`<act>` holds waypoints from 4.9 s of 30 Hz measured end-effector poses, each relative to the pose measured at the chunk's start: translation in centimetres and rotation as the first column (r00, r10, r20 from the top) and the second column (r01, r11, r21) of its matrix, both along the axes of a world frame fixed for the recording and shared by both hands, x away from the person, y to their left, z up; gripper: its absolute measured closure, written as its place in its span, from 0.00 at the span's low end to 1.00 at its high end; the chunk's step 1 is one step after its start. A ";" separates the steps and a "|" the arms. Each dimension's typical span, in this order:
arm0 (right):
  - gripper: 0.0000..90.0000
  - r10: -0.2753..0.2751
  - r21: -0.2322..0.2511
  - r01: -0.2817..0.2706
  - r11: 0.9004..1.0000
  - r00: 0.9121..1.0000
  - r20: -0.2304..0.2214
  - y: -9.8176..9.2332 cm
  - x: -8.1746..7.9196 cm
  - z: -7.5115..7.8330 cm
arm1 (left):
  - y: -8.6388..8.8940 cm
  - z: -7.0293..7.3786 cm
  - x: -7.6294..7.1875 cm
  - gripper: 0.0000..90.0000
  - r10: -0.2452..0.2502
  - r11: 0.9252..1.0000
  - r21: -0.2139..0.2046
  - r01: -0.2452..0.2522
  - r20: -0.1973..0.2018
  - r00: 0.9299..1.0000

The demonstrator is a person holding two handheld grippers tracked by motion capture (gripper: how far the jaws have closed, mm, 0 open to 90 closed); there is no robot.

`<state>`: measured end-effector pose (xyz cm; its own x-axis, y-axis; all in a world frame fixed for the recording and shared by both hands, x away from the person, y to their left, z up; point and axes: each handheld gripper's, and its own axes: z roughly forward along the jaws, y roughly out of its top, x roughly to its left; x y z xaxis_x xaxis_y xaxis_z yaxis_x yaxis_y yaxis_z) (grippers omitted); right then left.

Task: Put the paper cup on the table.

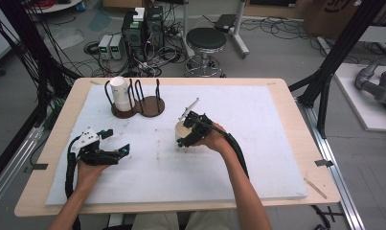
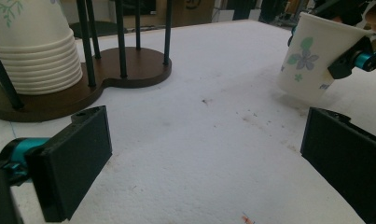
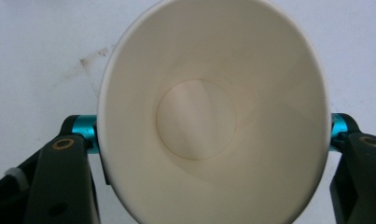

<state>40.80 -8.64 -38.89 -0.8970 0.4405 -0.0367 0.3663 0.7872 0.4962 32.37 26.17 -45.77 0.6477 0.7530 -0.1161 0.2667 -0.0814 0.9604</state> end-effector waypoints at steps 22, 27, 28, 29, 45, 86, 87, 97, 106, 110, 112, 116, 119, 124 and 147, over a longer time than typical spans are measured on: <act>0.33 0.004 -0.058 -0.004 0.998 1.000 0.013 1.3 0.2 -1.1 | 0.0 0.0 0.0 0.02 -0.001 1.000 -0.003 0.001 0.002 1.000; 0.31 0.008 -0.054 -0.007 0.999 1.000 0.011 1.2 0.3 -1.1 | 0.0 0.0 0.0 0.02 -0.001 1.000 -0.001 0.001 0.001 1.000; 0.30 0.009 -0.055 -0.008 0.998 1.000 0.015 1.2 0.3 -1.1 | 0.0 0.0 0.0 0.02 -0.001 1.000 -0.002 0.001 0.001 1.000; 0.29 0.010 -0.056 -0.009 0.998 1.000 0.014 1.2 0.3 -1.2 | 0.0 0.0 0.0 0.02 -0.003 1.000 0.001 0.003 0.002 1.000; 0.19 0.003 -0.080 -0.003 0.997 1.000 -0.001 1.1 0.2 -1.7 | 0.0 0.0 0.0 0.02 -0.009 1.000 -0.004 0.009 0.005 1.000; 0.19 -0.143 0.134 0.125 0.983 0.981 0.128 -8.7 -4.9 -0.6 | 0.0 -0.1 -0.2 0.02 -0.010 1.000 0.000 0.010 0.016 1.000; 0.19 -0.149 0.145 0.129 0.981 0.979 0.140 -9.0 -5.1 -0.7 | 0.0 0.0 -0.2 0.02 -0.010 1.000 0.000 0.010 0.016 1.000; 0.19 -0.265 0.287 0.206 0.936 0.946 0.185 -12.1 -7.1 -1.8 | 0.0 -0.1 -0.2 0.02 -0.003 1.000 0.001 0.003 0.021 1.000; 0.19 -0.326 0.360 0.241 0.901 0.925 0.195 -13.8 -7.3 -2.8 | 0.1 -0.1 -0.5 0.02 0.008 1.000 -0.012 -0.008 0.041 0.999; 0.19 -0.348 0.388 0.253 0.886 0.916 0.197 -14.2 -7.1 -3.2 | 0.2 -0.1 -0.6 0.02 0.008 1.000 -0.016 -0.007 0.043 0.999; 0.19 -0.353 0.413 0.248 0.876 0.914 0.200 -14.5 -7.1 -3.4 | 0.2 -0.1 -0.6 0.02 0.009 1.000 -0.015 -0.008 0.043 0.999; 0.19 -0.378 0.474 0.249 0.845 0.904 0.200 -15.1 -7.4 -3.8 | 0.2 -0.1 -0.7 0.02 0.009 1.000 -0.013 -0.008 0.040 0.999; 0.19 -0.406 0.516 0.252 0.819 0.889 0.210 -15.6 -7.6 -4.1 | 0.2 -0.1 -0.8 0.02 0.009 1.000 -0.017 -0.008 0.045 0.999; 0.19 -0.441 0.560 0.267 0.784 0.875 0.200 -16.4 -7.6 -4.5 | 0.2 -0.1 -0.9 0.02 0.013 1.000 -0.020 -0.012 0.048 0.999; 0.19 -0.467 0.589 0.258 0.766 0.853 0.234 -16.4 -8.4 -5.8 | 0.3 -0.1 -1.0 0.02 0.017 1.000 -0.025 -0.016 0.055 0.998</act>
<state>32.42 -25.08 -44.72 -0.6348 0.7724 0.0208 0.2897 0.2130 0.9331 31.41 26.45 -45.89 0.6410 0.7611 -0.0992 0.2146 -0.0537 0.9752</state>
